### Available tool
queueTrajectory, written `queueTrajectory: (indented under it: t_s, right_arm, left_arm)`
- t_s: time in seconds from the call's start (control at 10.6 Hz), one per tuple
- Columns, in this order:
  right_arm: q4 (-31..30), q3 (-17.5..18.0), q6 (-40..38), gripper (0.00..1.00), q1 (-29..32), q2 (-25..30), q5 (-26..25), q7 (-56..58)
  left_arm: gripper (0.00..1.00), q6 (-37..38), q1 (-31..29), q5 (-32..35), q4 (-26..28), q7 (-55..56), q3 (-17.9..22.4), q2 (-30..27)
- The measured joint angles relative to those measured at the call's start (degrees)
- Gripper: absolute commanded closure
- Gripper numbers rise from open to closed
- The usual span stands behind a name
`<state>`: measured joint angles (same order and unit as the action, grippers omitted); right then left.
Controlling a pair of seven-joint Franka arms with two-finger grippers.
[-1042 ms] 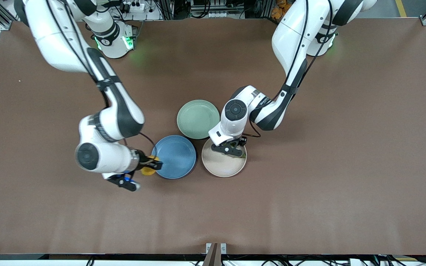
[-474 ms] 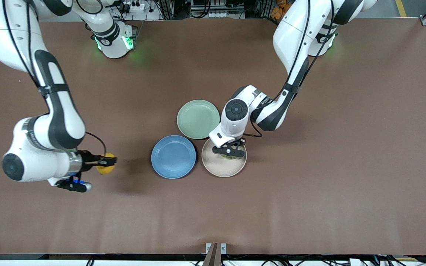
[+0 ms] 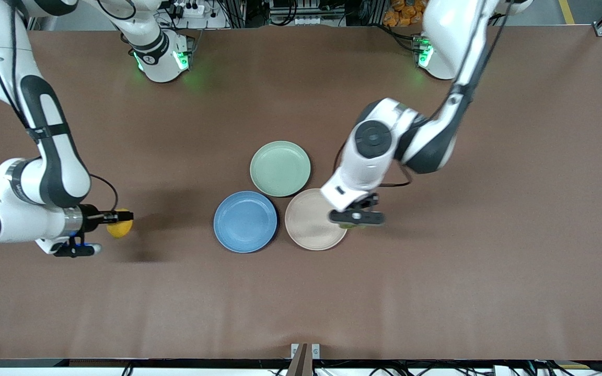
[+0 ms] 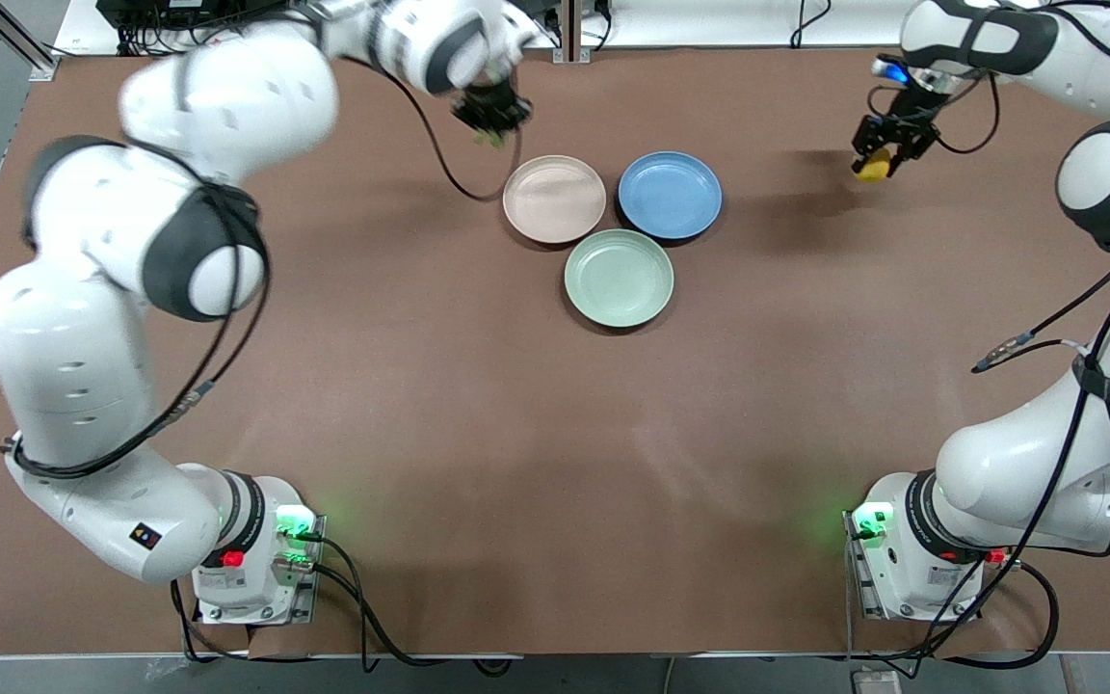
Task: Pick lemon and lettuce from blue and beige plates
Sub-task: 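Carry the lemon off the blue plate while the left gripper carries the lettuce, then release the lemon on the table while the left gripper releases the lettuce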
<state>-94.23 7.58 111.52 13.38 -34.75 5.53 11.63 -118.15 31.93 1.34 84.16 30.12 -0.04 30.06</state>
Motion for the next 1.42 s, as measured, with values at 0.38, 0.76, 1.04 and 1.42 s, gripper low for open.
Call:
queueTrajectory:
  t_s: [0.38, 0.76, 1.04, 1.42]
  right_arm:
    - [-4.51, 0.31, 4.78, 1.00, 0.37, 0.16, -0.02, 3.67]
    - [-5.67, 0.24, 4.99, 0.00, 0.51, 0.10, -0.05, 4.18]
    - [-5.00, 0.32, 3.72, 0.00, 0.48, 0.36, -0.05, 4.34]
    - [9.23, 1.23, -16.70, 0.00, -0.63, 3.63, -0.03, 3.96]
  left_arm:
    - [1.00, 6.44, -14.17, 0.66, 2.72, -15.18, 0.46, -1.42]
    - [0.86, 3.14, -22.76, 0.66, 3.58, -17.92, 0.26, 6.93]
    - [0.00, -1.36, -23.05, 0.66, 3.43, -17.64, 0.04, 11.36]
    - [0.00, -0.79, -23.32, 0.66, 0.50, -17.63, 0.34, 8.07]
